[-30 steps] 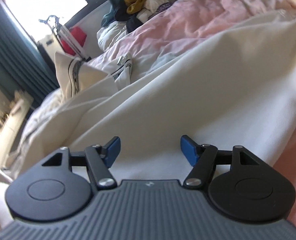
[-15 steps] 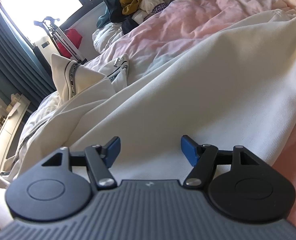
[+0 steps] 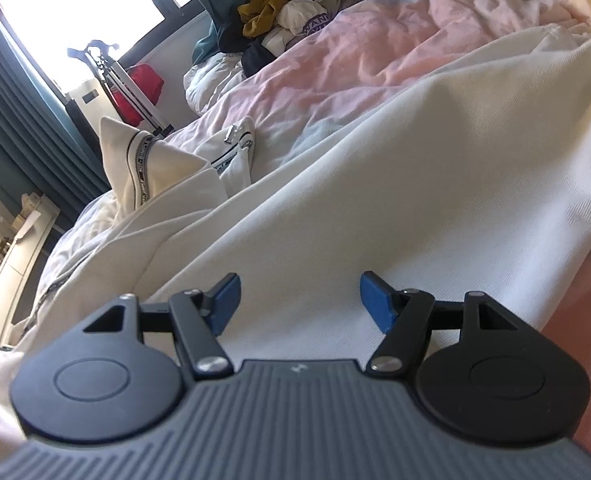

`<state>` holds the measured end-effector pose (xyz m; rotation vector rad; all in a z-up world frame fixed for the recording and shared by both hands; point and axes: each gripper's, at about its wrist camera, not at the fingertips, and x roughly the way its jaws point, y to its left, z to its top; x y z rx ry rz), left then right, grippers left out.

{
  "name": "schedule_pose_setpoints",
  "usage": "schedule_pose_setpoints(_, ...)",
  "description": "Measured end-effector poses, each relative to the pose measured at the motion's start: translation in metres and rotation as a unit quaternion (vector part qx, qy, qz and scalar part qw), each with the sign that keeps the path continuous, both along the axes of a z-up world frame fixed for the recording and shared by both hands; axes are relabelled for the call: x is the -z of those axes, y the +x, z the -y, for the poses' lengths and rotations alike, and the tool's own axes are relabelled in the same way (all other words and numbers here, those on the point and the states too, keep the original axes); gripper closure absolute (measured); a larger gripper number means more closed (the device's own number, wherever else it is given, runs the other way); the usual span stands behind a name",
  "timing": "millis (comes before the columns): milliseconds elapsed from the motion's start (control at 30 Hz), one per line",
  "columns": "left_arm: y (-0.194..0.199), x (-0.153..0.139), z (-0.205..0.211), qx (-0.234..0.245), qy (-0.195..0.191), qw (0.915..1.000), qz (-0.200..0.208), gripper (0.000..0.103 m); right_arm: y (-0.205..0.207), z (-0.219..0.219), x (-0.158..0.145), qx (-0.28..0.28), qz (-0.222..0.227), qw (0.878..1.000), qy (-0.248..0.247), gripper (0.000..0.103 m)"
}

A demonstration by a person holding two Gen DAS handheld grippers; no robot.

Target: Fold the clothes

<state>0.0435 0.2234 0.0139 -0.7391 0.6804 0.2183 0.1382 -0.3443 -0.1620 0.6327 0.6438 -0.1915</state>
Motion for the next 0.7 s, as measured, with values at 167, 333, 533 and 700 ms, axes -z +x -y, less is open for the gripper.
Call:
schedule_pose_setpoints(167,-0.006,0.002,-0.020,0.041,-0.016,0.9961,-0.076,0.073,-0.001,0.002,0.000,0.004,-0.004,1.000,-0.003,0.034)
schedule_pose_setpoints(333,-0.044,0.046,-0.067,0.020,-0.149,0.9844,-0.092,0.064,-0.002,0.003,0.000,0.004,-0.005,1.000,-0.003,0.034)
schedule_pose_setpoints(533,-0.089,0.056,-0.111,-0.020,-0.213,0.9751,-0.056,0.052,-0.002,0.001,-0.001,0.004,-0.008,1.000,-0.005,0.034)
schedule_pose_setpoints(700,-0.103,0.076,-0.139,-0.068,-0.245,0.9636,-0.082,0.053,0.000,0.000,-0.001,0.001,-0.011,1.000,-0.011,0.033)
